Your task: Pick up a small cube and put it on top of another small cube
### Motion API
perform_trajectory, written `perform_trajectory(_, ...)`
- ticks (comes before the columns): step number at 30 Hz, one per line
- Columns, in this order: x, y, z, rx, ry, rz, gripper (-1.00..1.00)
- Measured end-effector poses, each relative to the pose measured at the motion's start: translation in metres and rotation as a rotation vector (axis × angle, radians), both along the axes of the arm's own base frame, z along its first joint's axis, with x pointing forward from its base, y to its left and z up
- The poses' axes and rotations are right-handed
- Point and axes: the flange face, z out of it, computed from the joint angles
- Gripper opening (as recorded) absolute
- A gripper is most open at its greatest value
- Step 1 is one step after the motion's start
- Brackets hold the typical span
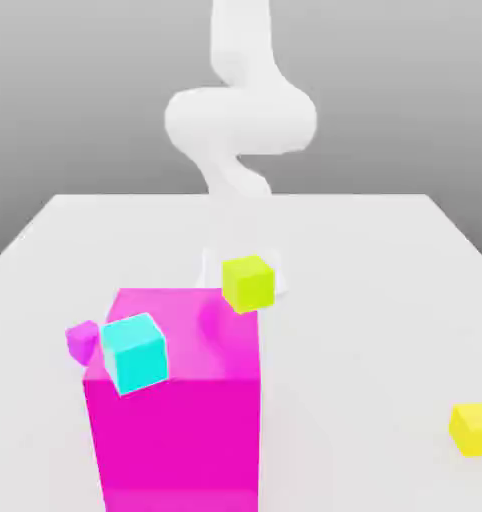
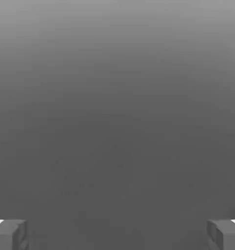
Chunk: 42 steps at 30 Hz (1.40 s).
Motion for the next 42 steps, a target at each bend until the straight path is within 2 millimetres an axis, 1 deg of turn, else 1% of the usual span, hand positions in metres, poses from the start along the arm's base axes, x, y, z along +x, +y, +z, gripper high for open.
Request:
perform_trajectory(2,0.015,-0.023,-0.035,0.064,0.046,-0.129,0.00)
perform_trajectory(5,0.029,-0.058,-0.087,0.154,0.104,-0.318,0.00)
perform_trajectory(7,0.032,-0.082,-0.122,0.212,0.139,-0.446,0.00)
perform_trajectory(10,0.030,-0.117,-0.174,0.299,0.186,-0.640,0.00)
perform_trajectory(12,0.023,-0.140,-0.209,0.356,0.214,-0.773,0.00)
perform_trajectory(15,0.006,-0.170,-0.259,0.439,0.250,-0.974,0.00)
perform_trajectory(18,-0.019,-0.196,-0.309,0.521,0.282,-1.179,0.00)
perform_trajectory(21,-0.050,-0.215,-0.355,0.600,0.308,-1.387,0.00)
perform_trajectory(25,-0.098,-0.230,-0.412,0.700,0.336,-1.668,0.00)
perform_trajectory(29,-0.150,-0.230,-0.462,0.793,0.357,-1.953,0.00)
perform_trajectory(30,-0.159,-0.230,-0.472,0.809,0.360,-2.003,0.00)
perform_trajectory(32,-0.167,-0.231,-0.489,0.821,0.358,-2.048,0.00)
perform_trajectory(38,-0.167,-0.229,-0.536,0.820,0.363,-2.051,0.00)
perform_trajectory(39,-0.168,-0.228,-0.542,0.821,0.363,-2.051,-1.00)
perform_trajectory(42,-0.168,-0.228,-0.542,0.821,0.361,-2.051,-1.00)
